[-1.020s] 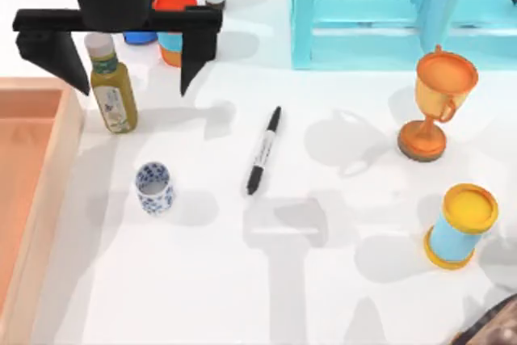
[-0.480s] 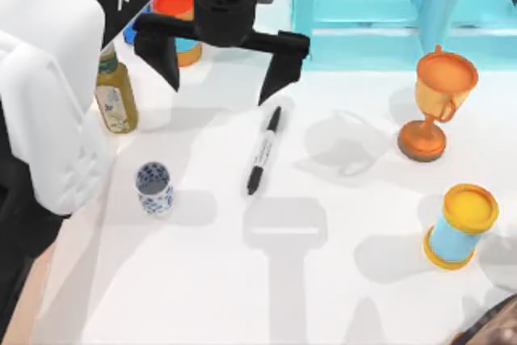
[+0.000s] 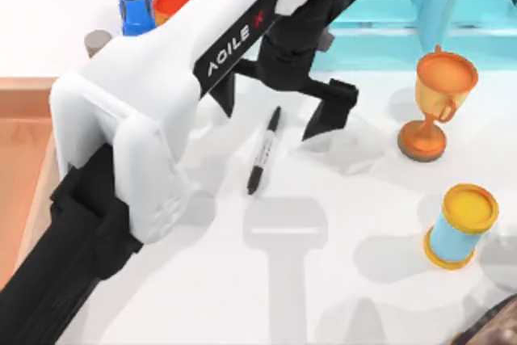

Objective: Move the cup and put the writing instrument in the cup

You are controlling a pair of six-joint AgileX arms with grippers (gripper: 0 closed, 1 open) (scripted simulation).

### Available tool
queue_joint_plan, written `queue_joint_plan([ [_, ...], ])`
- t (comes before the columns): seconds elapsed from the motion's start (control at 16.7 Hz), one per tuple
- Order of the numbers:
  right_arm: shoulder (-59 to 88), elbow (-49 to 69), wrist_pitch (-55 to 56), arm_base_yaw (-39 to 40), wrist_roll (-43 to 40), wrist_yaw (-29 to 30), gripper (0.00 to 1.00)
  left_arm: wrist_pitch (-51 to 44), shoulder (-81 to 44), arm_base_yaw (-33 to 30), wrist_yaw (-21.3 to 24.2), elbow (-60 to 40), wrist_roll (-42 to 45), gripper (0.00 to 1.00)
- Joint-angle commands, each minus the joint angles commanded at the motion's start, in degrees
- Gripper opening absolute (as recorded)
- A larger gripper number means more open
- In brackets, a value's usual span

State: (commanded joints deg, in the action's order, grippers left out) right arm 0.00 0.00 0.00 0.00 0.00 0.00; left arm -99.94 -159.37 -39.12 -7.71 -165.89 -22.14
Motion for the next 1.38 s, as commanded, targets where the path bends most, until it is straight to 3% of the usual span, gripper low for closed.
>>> queue_joint_plan([
  [0.48, 0.0, 0.0, 0.0, 0.0, 0.0, 0.0, 1.00, -0.5, -2.1, 0.1, 0.0, -2.3, 0.1, 1.00],
  [1.14, 0.0, 0.0, 0.0, 0.0, 0.0, 0.0, 1.00, -7.1, -24.7, 1.2, 0.3, -31.7, 1.4, 1.00],
  [1.38, 0.0, 0.0, 0.0, 0.0, 0.0, 0.0, 1.00, -8.3, -29.0, 1.5, 0.3, -37.1, 1.7, 1.00],
])
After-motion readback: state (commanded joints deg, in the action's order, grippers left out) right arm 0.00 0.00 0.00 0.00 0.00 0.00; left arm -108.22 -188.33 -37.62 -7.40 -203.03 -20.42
